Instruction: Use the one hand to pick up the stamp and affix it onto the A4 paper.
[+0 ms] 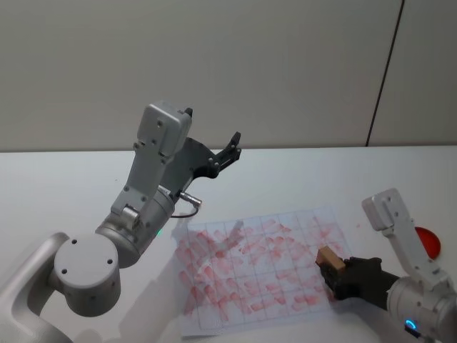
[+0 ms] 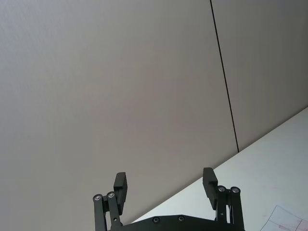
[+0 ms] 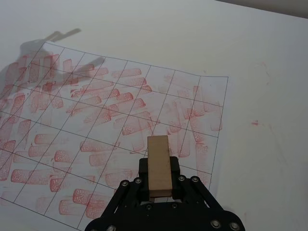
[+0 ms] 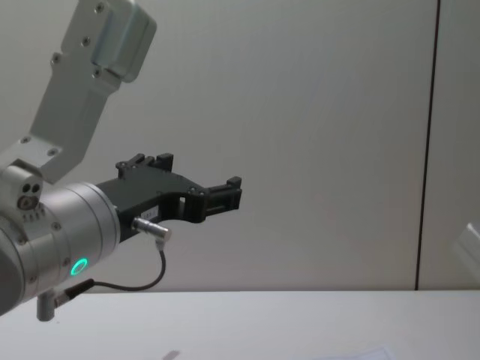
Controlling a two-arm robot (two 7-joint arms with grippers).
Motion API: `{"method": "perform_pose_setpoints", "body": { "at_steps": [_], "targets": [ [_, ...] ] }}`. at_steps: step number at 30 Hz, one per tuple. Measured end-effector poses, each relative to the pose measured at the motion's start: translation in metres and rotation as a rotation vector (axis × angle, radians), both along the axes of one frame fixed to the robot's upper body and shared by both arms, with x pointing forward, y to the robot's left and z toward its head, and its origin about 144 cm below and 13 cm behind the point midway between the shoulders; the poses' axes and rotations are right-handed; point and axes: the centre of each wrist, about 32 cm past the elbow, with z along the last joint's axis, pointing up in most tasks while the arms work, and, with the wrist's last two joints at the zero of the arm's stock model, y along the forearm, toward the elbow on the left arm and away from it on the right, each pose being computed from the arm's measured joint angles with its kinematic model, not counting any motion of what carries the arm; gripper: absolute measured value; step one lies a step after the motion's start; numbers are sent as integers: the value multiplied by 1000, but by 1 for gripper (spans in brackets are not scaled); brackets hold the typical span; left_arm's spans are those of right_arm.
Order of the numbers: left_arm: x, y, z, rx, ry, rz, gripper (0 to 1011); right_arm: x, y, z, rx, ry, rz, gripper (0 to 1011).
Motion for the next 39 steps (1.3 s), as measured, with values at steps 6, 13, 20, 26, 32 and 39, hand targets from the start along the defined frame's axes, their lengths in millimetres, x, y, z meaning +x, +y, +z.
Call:
{"method": "perform_pose_setpoints", "body": {
  "at_steps": [6, 13, 20, 26, 32, 39],
  "targets": [
    [0, 0, 0, 0, 0, 0, 1001, 1, 1, -5, -6, 11, 9, 221],
    [0, 0, 0, 0, 0, 0, 1001, 2, 2, -7, -9, 14, 16, 221],
    [0, 0, 0, 0, 0, 0, 1001, 1, 2, -8, -10, 0, 20, 221],
    [0, 0, 0, 0, 0, 0, 1001, 0, 4, -1, -5, -37, 20, 221],
    [0, 0, 0, 0, 0, 0, 1001, 1, 3, 11, 14, -93, 8, 221],
    [0, 0, 0, 0, 0, 0, 1001, 3, -1, 34, 51, -187, -36, 220]
  ]
}}
